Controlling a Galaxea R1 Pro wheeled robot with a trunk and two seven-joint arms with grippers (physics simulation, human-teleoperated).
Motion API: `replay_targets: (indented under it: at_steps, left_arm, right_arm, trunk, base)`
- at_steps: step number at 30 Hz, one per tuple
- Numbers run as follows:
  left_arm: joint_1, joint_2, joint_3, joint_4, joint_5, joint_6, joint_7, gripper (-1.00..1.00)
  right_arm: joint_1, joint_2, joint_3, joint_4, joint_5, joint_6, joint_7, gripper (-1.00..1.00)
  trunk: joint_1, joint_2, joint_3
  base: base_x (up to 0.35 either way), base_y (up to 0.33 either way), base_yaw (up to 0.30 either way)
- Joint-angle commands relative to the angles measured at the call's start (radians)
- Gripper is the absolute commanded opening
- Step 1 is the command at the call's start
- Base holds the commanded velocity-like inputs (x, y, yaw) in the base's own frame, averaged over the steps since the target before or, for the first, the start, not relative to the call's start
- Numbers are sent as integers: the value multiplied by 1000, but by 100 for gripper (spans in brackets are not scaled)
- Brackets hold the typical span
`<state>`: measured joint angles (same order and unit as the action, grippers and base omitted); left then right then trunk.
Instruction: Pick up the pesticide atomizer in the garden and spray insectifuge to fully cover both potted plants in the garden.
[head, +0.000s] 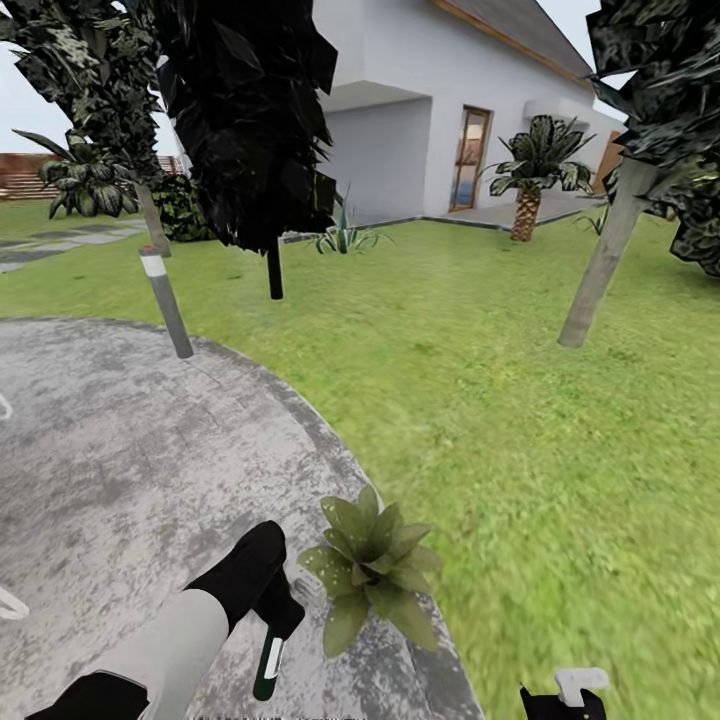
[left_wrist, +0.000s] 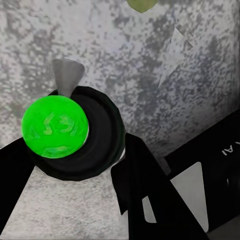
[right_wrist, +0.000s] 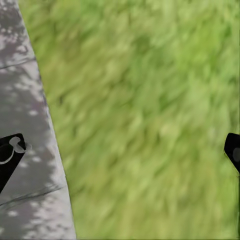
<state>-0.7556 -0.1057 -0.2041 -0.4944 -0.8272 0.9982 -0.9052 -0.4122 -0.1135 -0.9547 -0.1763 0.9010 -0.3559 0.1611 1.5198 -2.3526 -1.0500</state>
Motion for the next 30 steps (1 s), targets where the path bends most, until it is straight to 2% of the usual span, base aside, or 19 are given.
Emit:
replay_targets:
  at_steps: [1,5,12,20,24,30]
  left_arm:
    - [-1,0,-1,-1,-10,3,-11,-100]
    - [-2,0,-3,-1,-11,5,-9,-100]
    - [-20,-5,-6,12,-8,7,-13,-100]
    - [-10,-3,-10,14,-9,6,-14,-100]
    - [-3,-2,-46,15,-8,6,-14,-100]
    - [-2,-5,-52,17,-6,8,-15,-100]
  right_arm:
    - [0,0,-9,0,2,-3,8,100]
    - [0,0,-9,0,2,-3,8,100]
    - [0,0,-9,0,2,-3,8,100]
    - [0,0,-9,0,2,-3,8,100]
    - [0,1,-9,0,2,-3,8,100]
    - [0,1,-9,0,3,-3,8,100]
  trunk:
    - [0,0,-1]
    - [0,0,-1]
    - [0,0,-1]
    - [0,0,-1]
    - [0,0,-1]
    - [0,0,-1]
  base:
    - [-63,-271,279]
    - [-106,-266,246]
    - [-70,-189,26]
    - [-1,-15,198]
    - [0,0,276]
    - [108,-33,276]
